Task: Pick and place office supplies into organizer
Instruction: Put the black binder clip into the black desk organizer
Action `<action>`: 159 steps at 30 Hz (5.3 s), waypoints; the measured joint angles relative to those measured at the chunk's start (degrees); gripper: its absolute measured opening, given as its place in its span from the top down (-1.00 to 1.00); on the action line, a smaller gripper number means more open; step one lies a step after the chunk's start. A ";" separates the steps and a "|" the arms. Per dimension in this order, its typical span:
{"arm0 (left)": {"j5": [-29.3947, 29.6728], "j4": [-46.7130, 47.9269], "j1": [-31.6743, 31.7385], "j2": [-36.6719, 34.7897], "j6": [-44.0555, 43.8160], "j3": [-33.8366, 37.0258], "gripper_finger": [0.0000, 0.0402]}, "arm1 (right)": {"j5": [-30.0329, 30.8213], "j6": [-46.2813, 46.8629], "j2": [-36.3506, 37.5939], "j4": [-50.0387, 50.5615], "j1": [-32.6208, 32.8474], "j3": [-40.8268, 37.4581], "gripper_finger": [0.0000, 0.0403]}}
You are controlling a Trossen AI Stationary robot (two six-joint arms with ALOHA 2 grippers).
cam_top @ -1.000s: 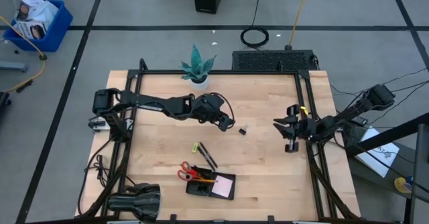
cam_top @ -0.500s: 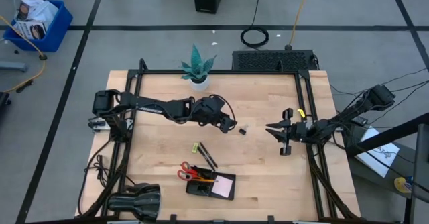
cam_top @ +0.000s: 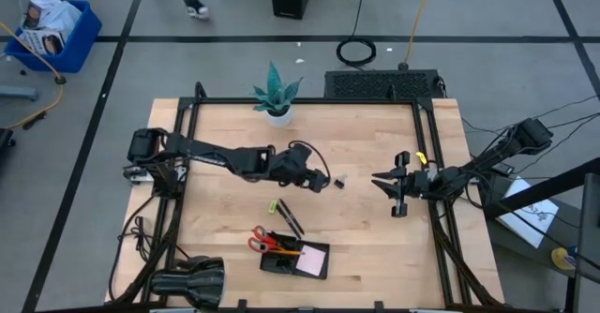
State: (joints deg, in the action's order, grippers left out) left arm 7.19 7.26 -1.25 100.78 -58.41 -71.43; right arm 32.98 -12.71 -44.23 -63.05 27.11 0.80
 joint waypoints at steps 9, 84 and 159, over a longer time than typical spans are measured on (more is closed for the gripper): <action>1.55 16.38 1.41 6.53 2.44 -13.09 -0.48 | -0.02 0.00 -0.13 0.38 0.00 0.00 0.68; 12.77 28.67 -2.82 37.42 10.56 -41.32 -0.48 | -0.03 -0.02 -0.59 3.38 -0.01 0.00 0.68; 22.75 40.44 -13.42 25.51 26.76 -41.09 0.27 | -0.07 -0.02 -0.80 3.69 -0.02 -0.02 0.68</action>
State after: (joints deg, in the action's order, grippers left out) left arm 29.93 47.71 -14.67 126.29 -31.65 -112.52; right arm 32.91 -12.73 -45.03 -59.35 27.10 0.78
